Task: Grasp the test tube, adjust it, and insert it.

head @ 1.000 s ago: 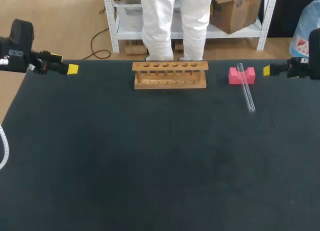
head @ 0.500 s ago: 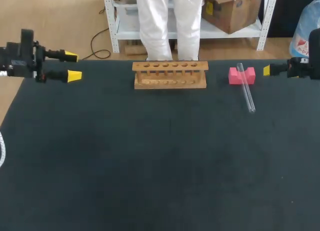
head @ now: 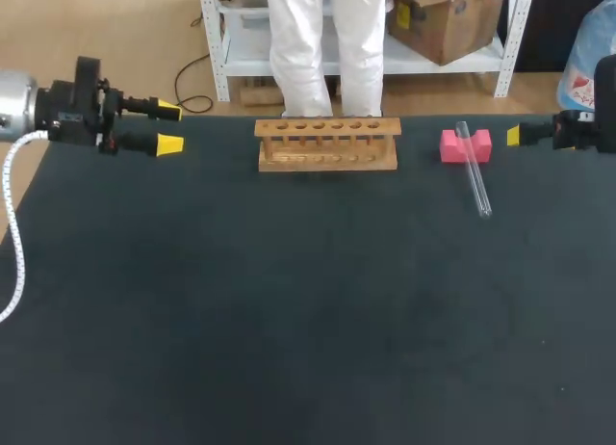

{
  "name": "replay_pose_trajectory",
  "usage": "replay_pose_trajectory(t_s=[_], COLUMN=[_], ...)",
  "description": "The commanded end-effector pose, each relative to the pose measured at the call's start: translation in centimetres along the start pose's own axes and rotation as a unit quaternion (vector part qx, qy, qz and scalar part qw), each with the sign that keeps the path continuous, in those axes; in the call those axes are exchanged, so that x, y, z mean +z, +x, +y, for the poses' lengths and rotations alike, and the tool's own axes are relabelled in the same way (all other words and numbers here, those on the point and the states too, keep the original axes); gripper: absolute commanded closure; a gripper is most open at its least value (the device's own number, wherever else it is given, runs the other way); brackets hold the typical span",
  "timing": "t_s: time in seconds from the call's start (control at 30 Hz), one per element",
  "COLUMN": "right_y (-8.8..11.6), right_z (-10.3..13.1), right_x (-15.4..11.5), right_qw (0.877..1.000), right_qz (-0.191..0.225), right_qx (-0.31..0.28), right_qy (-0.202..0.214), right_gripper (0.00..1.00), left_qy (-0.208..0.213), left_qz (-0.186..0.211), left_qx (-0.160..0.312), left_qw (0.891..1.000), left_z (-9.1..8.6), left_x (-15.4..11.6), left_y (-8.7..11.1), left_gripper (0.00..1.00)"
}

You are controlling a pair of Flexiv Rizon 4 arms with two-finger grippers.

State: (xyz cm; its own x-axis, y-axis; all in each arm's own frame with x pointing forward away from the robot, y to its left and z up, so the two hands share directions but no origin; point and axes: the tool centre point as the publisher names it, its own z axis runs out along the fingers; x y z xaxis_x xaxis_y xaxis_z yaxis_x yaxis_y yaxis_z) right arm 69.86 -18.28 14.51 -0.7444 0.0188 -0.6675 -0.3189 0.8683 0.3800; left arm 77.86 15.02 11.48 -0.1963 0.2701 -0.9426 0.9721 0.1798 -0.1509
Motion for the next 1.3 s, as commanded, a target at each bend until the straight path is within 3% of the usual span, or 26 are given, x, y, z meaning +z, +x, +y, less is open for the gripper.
replay_pose_trajectory(t_s=[0.03, 1.03, 1.3], right_y=[0.0, 0.0, -0.2], right_z=[0.1, 0.1, -0.9], right_x=[-0.1, -0.1, 1.3], right_qw=[1.000, 1.000, 0.993], right_qz=[0.000, 0.000, 0.047], right_qx=[0.000, 0.000, -0.034], right_qy=[0.003, 0.003, 0.103], right_gripper=[0.00, 0.00, 0.00], left_qy=[0.012, 0.012, 0.012], left_qz=[0.001, 0.005, 0.005], left_qx=[0.000, -0.001, -0.001], left_qw=[1.000, 1.000, 1.000], left_z=[0.4, 0.3, 0.3], left_x=[0.4, 0.4, 0.4], left_y=[-0.1, -0.1, -0.1], left_gripper=[0.00, 0.00, 0.00])
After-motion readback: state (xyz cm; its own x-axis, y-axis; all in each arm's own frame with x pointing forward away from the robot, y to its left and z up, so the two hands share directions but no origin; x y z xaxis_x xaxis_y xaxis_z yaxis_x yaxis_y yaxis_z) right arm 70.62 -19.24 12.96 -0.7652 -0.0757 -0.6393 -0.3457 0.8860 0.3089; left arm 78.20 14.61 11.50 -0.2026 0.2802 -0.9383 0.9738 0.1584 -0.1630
